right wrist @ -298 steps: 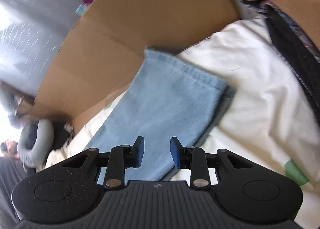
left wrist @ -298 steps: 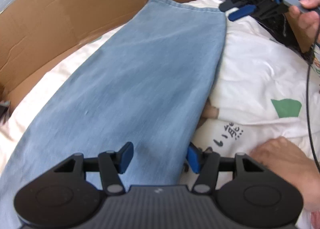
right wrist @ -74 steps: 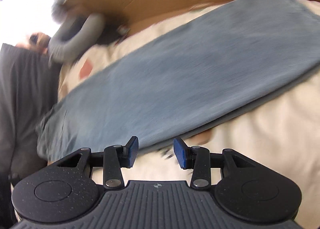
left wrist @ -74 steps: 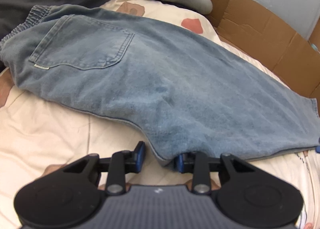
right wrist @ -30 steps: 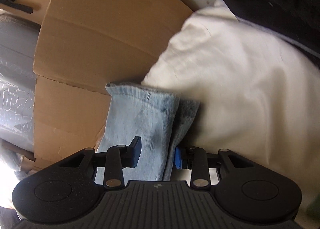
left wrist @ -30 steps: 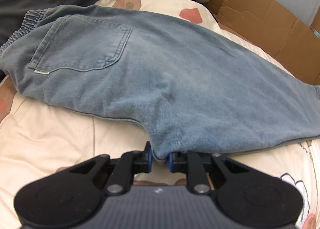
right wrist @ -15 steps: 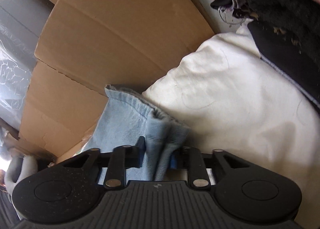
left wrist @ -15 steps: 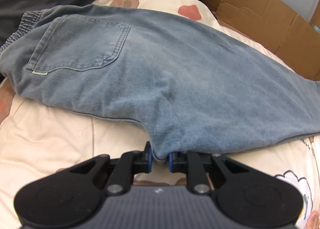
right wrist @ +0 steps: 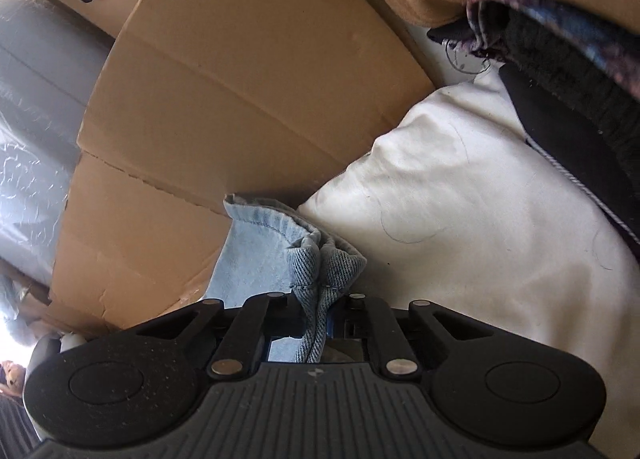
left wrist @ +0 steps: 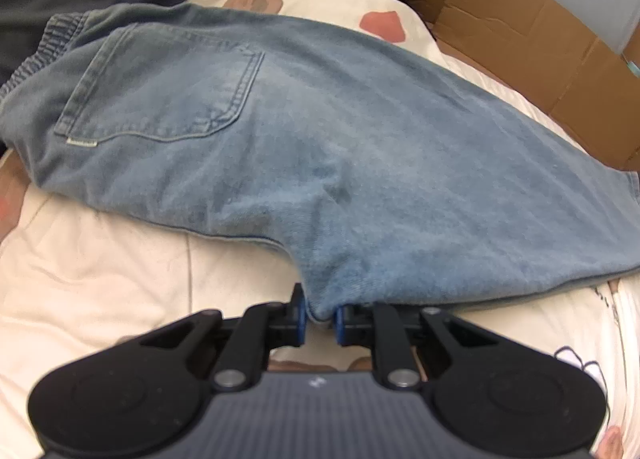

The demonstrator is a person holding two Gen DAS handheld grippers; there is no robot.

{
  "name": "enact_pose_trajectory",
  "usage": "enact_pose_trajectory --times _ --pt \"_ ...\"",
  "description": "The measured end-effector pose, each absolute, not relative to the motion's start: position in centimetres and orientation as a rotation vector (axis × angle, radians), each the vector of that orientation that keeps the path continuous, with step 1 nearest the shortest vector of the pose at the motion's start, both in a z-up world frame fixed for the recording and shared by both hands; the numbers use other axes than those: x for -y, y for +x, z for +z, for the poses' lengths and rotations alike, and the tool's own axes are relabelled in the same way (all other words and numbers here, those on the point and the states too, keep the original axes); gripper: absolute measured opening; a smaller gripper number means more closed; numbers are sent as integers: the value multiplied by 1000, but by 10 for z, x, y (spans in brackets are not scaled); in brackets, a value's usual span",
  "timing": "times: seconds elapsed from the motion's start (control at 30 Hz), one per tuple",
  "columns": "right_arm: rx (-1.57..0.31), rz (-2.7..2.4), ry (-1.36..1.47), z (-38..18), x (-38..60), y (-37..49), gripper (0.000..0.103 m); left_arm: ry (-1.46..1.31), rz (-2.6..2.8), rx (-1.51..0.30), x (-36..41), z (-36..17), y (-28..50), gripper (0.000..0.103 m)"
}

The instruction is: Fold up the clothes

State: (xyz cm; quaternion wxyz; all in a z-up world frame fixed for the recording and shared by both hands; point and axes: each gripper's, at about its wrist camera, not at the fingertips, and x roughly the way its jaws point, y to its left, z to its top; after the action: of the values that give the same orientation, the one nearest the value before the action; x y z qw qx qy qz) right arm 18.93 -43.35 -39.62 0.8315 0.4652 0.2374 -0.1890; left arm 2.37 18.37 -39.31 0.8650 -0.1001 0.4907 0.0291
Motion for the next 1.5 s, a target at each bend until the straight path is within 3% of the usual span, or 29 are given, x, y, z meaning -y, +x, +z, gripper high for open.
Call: enact_pose_trajectory --times 0.47,1.17,1.5 --pt "-564 -418 993 -345 431 149 6 -218 53 -1046 -198 -347 17 12" --pt "-620 -571 1031 -288 401 -29 6 -232 -14 -1117 -207 -335 -7 11" --pt "-685 -679 1023 -299 386 -111 6 -217 -51 -1143 -210 -328 -12 11"
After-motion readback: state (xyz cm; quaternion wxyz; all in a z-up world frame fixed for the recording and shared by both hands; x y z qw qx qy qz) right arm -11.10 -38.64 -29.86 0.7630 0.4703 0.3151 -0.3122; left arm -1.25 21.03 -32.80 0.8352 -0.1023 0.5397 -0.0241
